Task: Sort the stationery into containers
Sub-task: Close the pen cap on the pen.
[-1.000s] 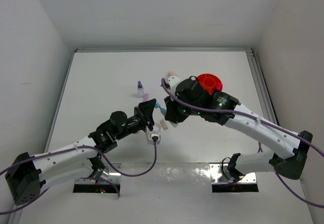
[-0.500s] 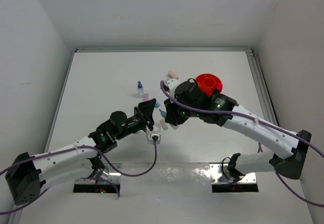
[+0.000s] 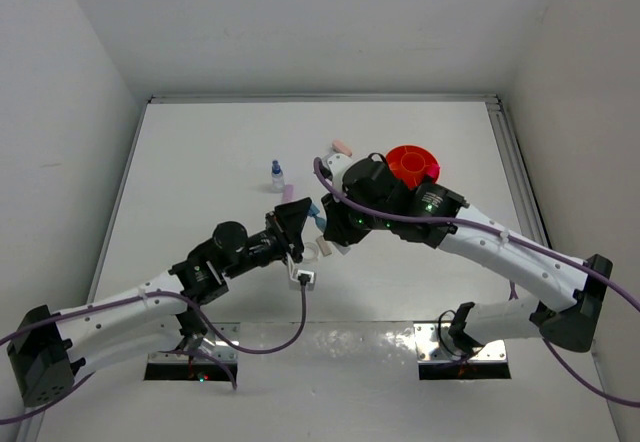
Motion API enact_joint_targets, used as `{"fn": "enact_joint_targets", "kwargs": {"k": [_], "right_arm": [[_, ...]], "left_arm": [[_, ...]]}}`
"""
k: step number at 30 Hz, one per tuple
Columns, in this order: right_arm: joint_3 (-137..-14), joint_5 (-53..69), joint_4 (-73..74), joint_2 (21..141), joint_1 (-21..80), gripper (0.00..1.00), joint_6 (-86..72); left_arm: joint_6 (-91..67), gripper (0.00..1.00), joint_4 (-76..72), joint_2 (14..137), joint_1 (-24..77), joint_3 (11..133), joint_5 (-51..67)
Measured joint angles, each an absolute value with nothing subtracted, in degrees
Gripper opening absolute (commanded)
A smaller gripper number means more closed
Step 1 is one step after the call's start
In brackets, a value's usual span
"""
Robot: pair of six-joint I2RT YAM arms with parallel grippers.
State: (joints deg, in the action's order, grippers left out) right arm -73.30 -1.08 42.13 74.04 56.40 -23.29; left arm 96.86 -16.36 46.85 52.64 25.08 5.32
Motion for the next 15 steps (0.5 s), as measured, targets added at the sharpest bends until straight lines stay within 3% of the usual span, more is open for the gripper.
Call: {"fn": "enact_joint_targets", "kwargs": {"k": [15], "right_arm": [[-78.08, -2.39, 43.94, 78.54, 56.23, 0.0, -23.59]], "left_arm": [[106.72, 0.0, -18.31, 46.02, 53.19, 22.26, 5.58]]}}
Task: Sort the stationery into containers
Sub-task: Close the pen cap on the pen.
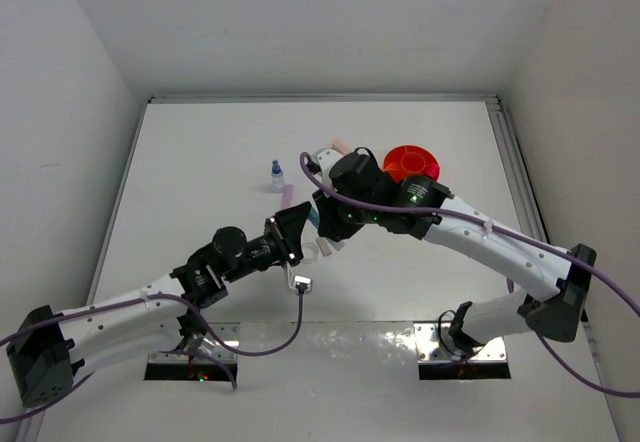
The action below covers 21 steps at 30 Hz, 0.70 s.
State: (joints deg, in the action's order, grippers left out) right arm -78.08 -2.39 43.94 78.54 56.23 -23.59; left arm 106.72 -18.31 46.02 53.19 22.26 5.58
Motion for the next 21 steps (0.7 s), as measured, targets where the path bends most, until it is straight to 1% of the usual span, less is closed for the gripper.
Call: {"fn": "enact_joint_targets", "kwargs": {"k": [8, 11, 16, 21], "right_arm": [[-77.89, -2.85, 43.83, 79.33, 56.16, 0.0, -24.64], [-75.7, -3.01, 41.6, 77.95, 56.16, 0.0, -25.3], [-73.23, -2.02, 39.29, 76.49, 56.42, 0.0, -25.61], [-72.4, -0.75, 39.16, 76.75, 56.53, 0.0, -25.58]], "left_arm": [[110.63, 0.0, -20.23, 46.87, 53.21, 21.06, 6.55], [108.6, 0.0, -19.42, 46.33, 53.23, 21.08, 7.03], [101.01, 0.0, -13.41, 43.79, 53.28, 22.24, 8.97], [99.79, 0.0, -9.19, 42.28, 53.58, 22.35, 10.22]]}}
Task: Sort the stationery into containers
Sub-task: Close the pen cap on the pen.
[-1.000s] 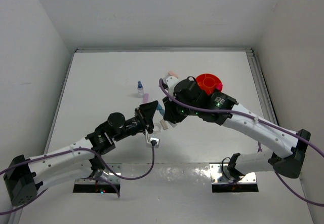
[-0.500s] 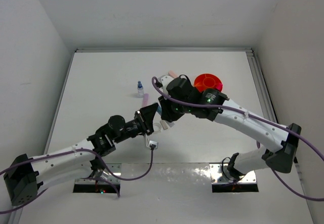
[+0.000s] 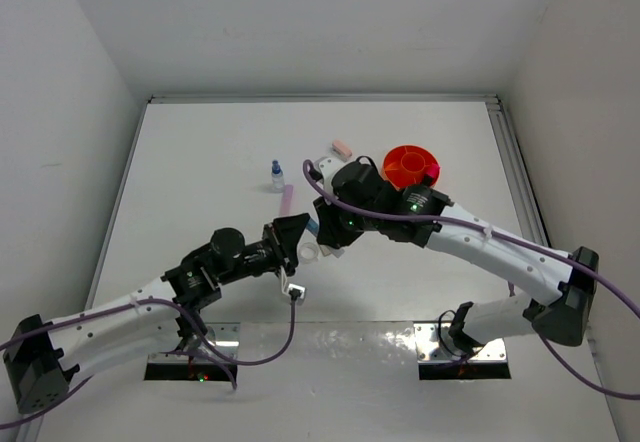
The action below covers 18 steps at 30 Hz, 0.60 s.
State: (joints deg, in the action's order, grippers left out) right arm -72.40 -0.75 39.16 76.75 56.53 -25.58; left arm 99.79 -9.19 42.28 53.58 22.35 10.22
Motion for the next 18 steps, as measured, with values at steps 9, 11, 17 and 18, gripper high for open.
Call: {"fn": "enact_joint_targets", "kwargs": {"k": [9, 11, 17, 18], "right_arm": [[-70.08, 0.86, 39.05, 79.48, 55.92, 0.0, -25.28], [-68.75, 1.63, 38.61, 79.83, 55.68, 0.0, -25.28], [-65.3, 3.86, 35.79, 79.94, 55.24, 0.0, -25.34], [-64.73, 4.21, 35.2, 79.94, 55.13, 0.0, -25.52]], "left_arm": [[100.03, 0.0, -6.92, 45.93, 53.67, 22.52, 11.44], [100.22, 0.0, -6.07, 46.74, 53.74, 22.52, 12.34], [100.4, 0.0, -3.07, 46.94, 53.98, 22.52, 13.52], [100.31, 0.0, -2.7, 46.94, 54.0, 22.5, 13.52]]}}
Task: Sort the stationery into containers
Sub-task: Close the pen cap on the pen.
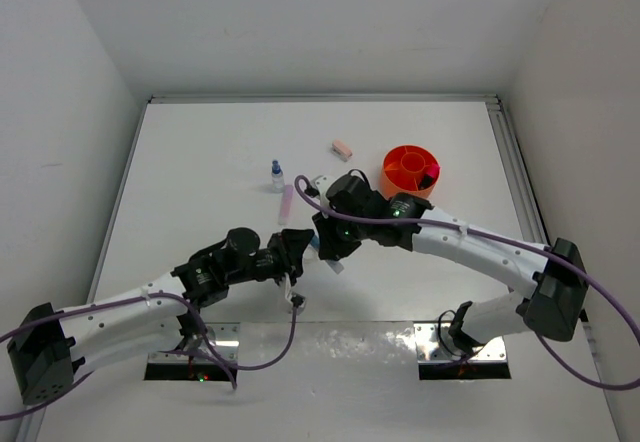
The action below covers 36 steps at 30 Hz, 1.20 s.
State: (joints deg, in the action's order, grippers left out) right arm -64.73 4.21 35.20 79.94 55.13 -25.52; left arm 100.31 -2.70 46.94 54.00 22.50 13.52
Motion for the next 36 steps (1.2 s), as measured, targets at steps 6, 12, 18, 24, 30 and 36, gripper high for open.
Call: {"fn": "enact_joint_targets", "kwargs": {"k": [6, 12, 18, 24, 30, 36], "right_arm": [[-59.0, 6.57, 28.95, 79.33, 54.46, 0.0, -26.81], [-58.81, 7.9, 28.75, 80.31, 52.95, 0.0, -27.0], [-58.81, 9.06, 28.36, 80.58, 52.1, 0.0, -26.98], [-56.88, 9.69, 25.91, 80.66, 51.86, 0.0, -27.24], [-53.04, 9.67, 22.61, 78.37, 51.83, 0.0, -27.46], [-51.2, 9.45, 22.0, 76.73, 51.33, 0.0, -27.49]], "left_arm": [[98.52, 0.0, -2.2, 47.42, 54.08, 21.17, 14.09], [97.38, 0.0, -4.21, 49.78, 54.3, 20.97, 13.47], [96.68, 0.0, -5.82, 49.93, 54.3, 20.14, 12.91], [94.13, 0.0, -7.94, 50.04, 54.3, 18.55, 12.45], [92.36, 0.0, -9.76, 51.35, 54.3, 17.87, 13.67], [88.36, 0.0, -12.91, 53.89, 54.3, 17.85, 14.46]]}}
